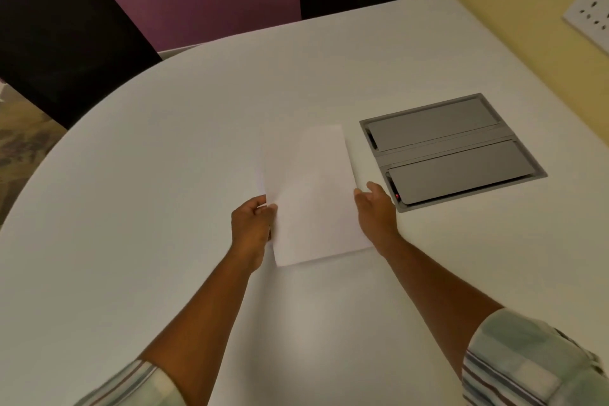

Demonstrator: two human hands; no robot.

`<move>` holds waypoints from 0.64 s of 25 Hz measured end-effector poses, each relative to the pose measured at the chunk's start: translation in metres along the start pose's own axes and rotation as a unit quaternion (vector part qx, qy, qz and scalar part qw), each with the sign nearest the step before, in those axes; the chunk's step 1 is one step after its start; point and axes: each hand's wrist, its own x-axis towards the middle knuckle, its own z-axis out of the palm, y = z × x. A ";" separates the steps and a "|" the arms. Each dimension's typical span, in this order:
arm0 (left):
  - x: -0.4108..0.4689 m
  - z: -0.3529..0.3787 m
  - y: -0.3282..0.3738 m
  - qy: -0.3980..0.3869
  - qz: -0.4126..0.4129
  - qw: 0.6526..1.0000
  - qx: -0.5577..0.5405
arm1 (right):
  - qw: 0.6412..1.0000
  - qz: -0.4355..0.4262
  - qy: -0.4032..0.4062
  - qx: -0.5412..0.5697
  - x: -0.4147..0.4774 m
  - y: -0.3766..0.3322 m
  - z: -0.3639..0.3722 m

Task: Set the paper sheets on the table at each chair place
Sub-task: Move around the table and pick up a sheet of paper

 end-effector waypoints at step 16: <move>-0.181 0.112 -0.119 -0.159 -0.061 0.972 0.159 | 0.991 0.122 0.052 -0.024 -0.139 0.131 -0.220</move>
